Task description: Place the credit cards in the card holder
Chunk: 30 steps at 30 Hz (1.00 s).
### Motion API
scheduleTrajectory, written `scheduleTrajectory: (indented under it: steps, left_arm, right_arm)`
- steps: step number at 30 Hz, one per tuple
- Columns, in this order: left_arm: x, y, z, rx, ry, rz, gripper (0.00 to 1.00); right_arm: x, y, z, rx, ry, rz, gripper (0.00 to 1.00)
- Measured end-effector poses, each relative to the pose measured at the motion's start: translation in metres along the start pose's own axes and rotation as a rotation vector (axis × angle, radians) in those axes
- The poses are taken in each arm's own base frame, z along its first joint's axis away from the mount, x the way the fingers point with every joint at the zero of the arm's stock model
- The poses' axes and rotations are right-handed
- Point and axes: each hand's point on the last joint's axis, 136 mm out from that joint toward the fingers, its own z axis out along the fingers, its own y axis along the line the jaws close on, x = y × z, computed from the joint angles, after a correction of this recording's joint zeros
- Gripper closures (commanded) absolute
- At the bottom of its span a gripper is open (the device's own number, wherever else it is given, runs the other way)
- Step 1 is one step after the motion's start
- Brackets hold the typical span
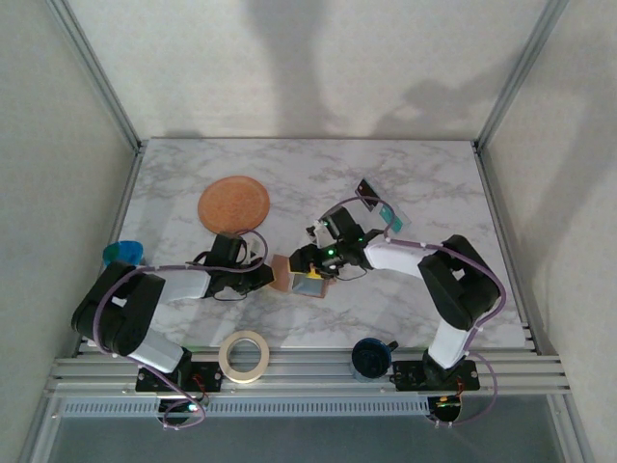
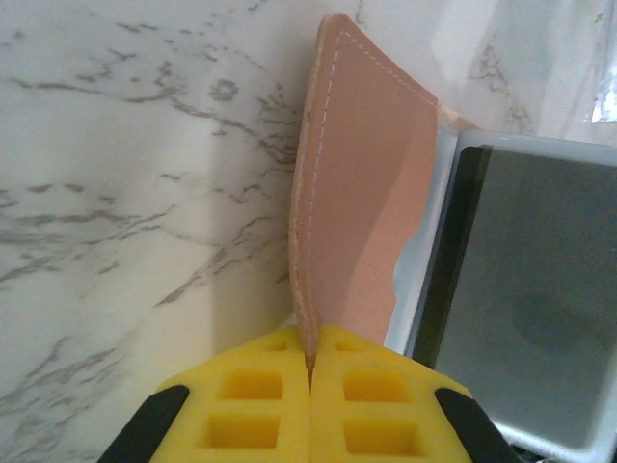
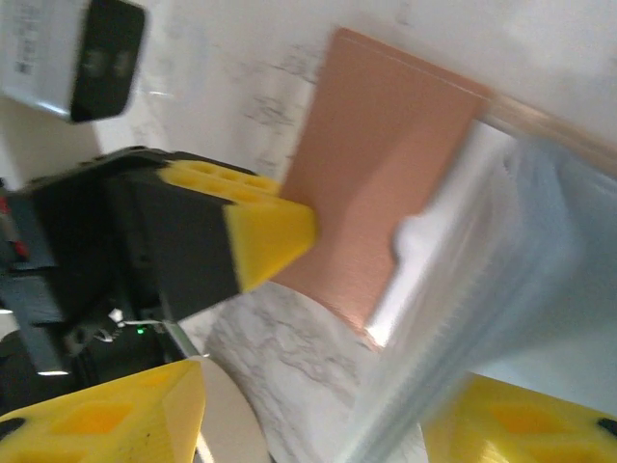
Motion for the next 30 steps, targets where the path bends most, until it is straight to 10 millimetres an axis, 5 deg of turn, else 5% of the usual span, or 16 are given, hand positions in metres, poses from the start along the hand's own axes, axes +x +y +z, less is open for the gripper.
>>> scheduleTrajectory:
  steps: [7,13,18,21,22,26,30]
  left_arm:
    - [0.005,-0.004,0.0,0.052,0.005,-0.038,0.72]
    - [-0.012,0.006,-0.02,0.051,-0.081,-0.107,0.48]
    - [-0.032,0.011,-0.048,0.003,-0.213,-0.131,0.46]
    - [-0.037,0.008,-0.058,-0.005,-0.253,-0.123,0.47]
    - [-0.037,0.008,-0.059,-0.012,-0.254,-0.121,0.47]
    - [-0.038,0.008,-0.063,-0.043,-0.247,-0.105,0.46]
    - [-0.044,-0.007,-0.067,-0.035,-0.256,-0.053,0.46]
  right_arm:
    - [-0.01,0.034,0.012,-0.05,0.002,-0.075,0.39]
    - [-0.007,0.021,0.022,-0.013,0.028,-0.05,0.37]
    - [-0.012,0.02,0.019,0.035,0.026,-0.071,0.33]
    - [-0.022,0.022,0.011,0.083,0.006,-0.111,0.17]
    - [-0.026,0.022,0.005,0.115,-0.005,-0.127,0.01]
    - [-0.055,0.017,-0.04,0.279,-0.106,-0.23,0.01]
    - [-0.099,-0.004,-0.123,0.502,-0.26,-0.288,0.01]
